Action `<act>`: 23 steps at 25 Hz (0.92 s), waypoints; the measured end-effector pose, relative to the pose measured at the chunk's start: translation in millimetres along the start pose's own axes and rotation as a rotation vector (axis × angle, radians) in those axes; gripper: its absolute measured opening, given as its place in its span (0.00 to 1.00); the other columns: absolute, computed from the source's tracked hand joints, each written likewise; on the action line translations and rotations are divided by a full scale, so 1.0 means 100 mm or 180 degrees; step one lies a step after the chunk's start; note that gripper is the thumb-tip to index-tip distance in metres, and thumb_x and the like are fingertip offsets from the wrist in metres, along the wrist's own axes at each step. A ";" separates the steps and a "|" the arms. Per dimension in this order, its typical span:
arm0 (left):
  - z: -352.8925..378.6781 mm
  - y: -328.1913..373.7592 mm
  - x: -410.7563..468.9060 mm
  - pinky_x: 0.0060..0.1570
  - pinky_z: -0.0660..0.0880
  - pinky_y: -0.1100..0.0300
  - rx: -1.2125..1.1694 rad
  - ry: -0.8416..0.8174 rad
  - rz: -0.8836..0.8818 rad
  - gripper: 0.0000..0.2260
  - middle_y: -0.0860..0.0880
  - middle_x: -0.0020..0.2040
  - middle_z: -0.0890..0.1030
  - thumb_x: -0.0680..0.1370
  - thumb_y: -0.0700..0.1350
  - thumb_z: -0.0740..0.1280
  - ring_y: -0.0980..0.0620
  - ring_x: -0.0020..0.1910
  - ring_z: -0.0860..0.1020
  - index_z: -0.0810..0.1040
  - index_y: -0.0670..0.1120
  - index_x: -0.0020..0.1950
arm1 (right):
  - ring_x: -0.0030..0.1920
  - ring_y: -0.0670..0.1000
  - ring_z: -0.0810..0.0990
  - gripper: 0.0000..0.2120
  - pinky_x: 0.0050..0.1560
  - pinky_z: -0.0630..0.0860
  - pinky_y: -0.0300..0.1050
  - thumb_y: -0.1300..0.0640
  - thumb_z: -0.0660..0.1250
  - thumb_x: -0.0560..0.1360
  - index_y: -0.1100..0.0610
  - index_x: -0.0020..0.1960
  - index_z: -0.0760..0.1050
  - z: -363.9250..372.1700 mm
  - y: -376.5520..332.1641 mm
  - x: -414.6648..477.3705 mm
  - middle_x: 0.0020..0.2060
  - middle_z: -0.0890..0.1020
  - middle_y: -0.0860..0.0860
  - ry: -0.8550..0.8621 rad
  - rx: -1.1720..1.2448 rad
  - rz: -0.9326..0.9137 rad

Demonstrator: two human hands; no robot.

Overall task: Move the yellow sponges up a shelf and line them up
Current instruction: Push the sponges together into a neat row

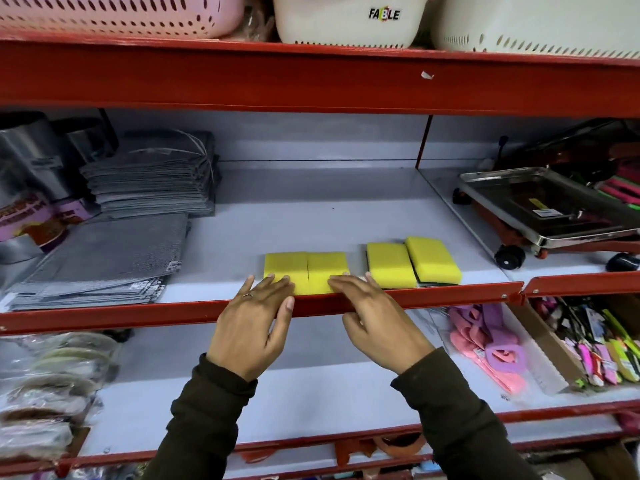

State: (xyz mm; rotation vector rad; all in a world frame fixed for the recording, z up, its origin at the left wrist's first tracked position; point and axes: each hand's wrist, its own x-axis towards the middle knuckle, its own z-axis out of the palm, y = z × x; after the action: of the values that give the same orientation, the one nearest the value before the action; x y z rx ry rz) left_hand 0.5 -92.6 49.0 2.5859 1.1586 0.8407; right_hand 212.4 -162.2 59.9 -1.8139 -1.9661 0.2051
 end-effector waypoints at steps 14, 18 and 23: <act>0.76 0.94 0.74 0.83 0.50 0.53 0.0250 -0.0864 0.0855 0.23 0.43 0.77 0.73 0.87 0.50 0.50 0.48 0.77 0.70 0.74 0.41 0.74 | 0.80 0.49 0.60 0.28 0.81 0.48 0.58 0.64 0.57 0.78 0.55 0.77 0.65 -0.53 0.86 -0.40 0.78 0.66 0.49 0.0328 -0.0486 0.1439; 0.67 0.87 0.62 0.83 0.47 0.51 0.0313 -0.0816 0.0682 0.24 0.44 0.75 0.75 0.86 0.51 0.48 0.48 0.76 0.72 0.75 0.42 0.73 | 0.79 0.49 0.62 0.28 0.81 0.48 0.54 0.66 0.58 0.76 0.56 0.76 0.67 -0.46 0.76 -0.40 0.77 0.68 0.50 0.0278 -0.0417 0.1213; 0.59 0.86 0.60 0.83 0.42 0.53 0.0263 -0.0820 0.0584 0.22 0.46 0.75 0.75 0.87 0.51 0.50 0.51 0.76 0.71 0.75 0.43 0.73 | 0.78 0.51 0.64 0.31 0.81 0.48 0.50 0.71 0.57 0.72 0.57 0.75 0.69 -0.43 0.67 -0.39 0.76 0.70 0.52 0.0286 -0.0358 0.1065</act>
State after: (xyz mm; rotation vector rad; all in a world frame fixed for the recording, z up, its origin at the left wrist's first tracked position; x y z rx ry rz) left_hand 120.1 -103.6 58.6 2.7975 0.9132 0.4791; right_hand 292.7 -200.1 61.6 -2.1795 -1.6335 0.1163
